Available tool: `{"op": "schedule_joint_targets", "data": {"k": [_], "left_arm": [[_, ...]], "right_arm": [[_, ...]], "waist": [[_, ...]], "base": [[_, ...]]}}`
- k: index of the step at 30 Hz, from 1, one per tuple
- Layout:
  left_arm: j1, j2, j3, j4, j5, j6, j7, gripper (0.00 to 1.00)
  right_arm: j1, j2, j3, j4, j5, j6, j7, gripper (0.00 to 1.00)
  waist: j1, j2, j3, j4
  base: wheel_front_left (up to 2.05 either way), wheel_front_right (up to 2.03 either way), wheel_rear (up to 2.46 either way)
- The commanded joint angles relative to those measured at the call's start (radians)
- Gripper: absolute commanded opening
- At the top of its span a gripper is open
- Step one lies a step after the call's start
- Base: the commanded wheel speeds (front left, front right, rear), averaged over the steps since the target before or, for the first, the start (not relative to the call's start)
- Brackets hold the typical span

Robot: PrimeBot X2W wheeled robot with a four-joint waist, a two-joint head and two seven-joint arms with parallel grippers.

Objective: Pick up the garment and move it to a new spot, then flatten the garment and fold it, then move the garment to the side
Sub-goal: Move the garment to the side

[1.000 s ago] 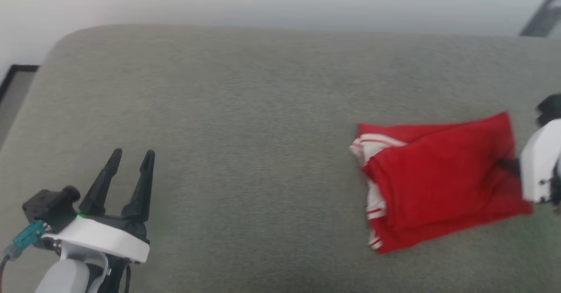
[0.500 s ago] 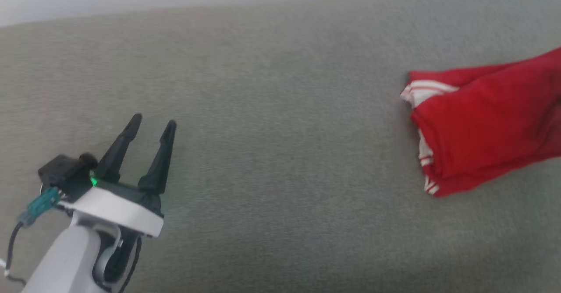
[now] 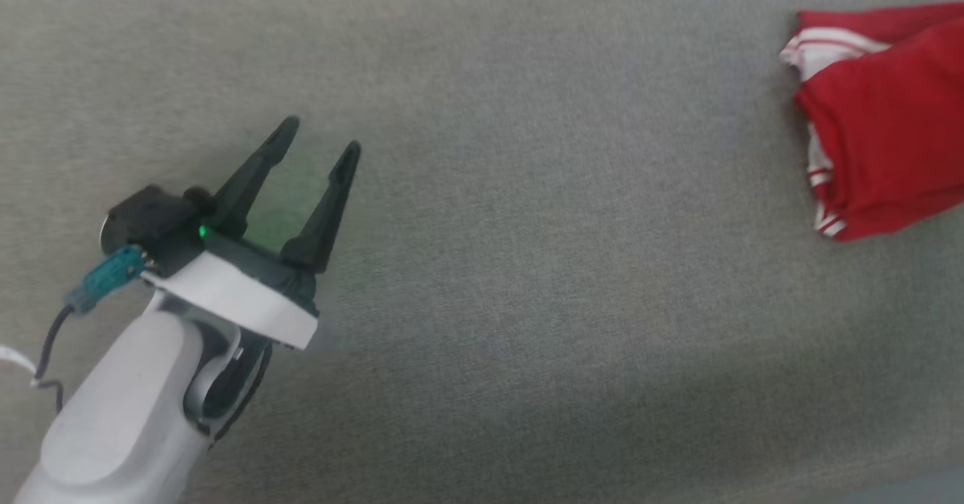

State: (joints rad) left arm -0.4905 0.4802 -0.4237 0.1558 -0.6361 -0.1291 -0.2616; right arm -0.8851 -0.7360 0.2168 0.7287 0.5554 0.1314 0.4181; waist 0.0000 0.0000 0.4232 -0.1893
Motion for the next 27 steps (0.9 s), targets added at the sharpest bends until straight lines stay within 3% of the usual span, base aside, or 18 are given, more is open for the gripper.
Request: {"op": "schedule_joint_targets", "data": {"k": [1, 6, 21, 23, 24, 25, 26, 27], "left_arm": [[-0.021, 0.006, -0.008, 0.001, -0.015, -0.002, -0.004, 1.00], [-0.088, 0.020, -0.056, 0.007, -0.022, -0.002, -0.004, 1.00], [-0.184, 0.024, -0.127, 0.028, -0.050, -0.002, -0.004, 1.00], [-0.183, 0.024, -0.120, 0.030, -0.054, -0.002, -0.004, 1.00], [-0.179, 0.026, -0.116, 0.032, -0.055, -0.002, -0.004, 1.00], [-0.175, 0.027, -0.111, 0.032, -0.055, -0.002, -0.004, 1.00], [-0.168, 0.028, -0.106, 0.032, -0.056, -0.002, -0.004, 1.00], [-0.161, 0.031, -0.098, 0.034, -0.056, -0.002, -0.004, 1.00]], "right_arm": [[-0.021, -0.011, 0.001, 0.013, -0.013, -0.001, -0.013, 0.00], [-0.076, -0.027, -0.005, 0.090, -0.064, -0.001, -0.089, 0.00], [-0.153, 0.044, -0.028, 0.338, -0.114, -0.001, -0.196, 0.00], [-0.162, 0.052, -0.031, 0.363, -0.123, -0.001, -0.205, 0.37], [-0.166, 0.056, -0.030, 0.372, -0.129, -0.001, -0.207, 0.49], [-0.171, 0.059, -0.032, 0.380, -0.130, -0.001, -0.214, 0.87], [-0.176, 0.062, -0.033, 0.390, -0.134, -0.001, -0.216, 1.00], [-0.182, 0.063, -0.031, 0.396, -0.139, -0.001, -0.216, 1.00]], "waist": [[0.0000, 0.0000, 0.029, -0.018], [0.0000, 0.0000, 0.077, -0.022], [0.0000, 0.0000, 0.145, 0.033], [0.0000, 0.0000, 0.141, 0.037], [0.0000, 0.0000, 0.138, 0.038], [0.0000, 0.0000, 0.135, 0.038], [0.0000, 0.0000, 0.129, 0.037], [0.0000, 0.0000, 0.122, 0.036]], "base": [[0.00, 0.00, 0.00], [0.00, 0.00, 0.00], [0.00, 0.00, 0.00], [0.00, 0.00, 0.00], [0.00, 0.00, 0.00], [0.00, 0.00, 0.00], [0.00, 0.00, 0.00], [0.00, 0.00, 0.00]]}}
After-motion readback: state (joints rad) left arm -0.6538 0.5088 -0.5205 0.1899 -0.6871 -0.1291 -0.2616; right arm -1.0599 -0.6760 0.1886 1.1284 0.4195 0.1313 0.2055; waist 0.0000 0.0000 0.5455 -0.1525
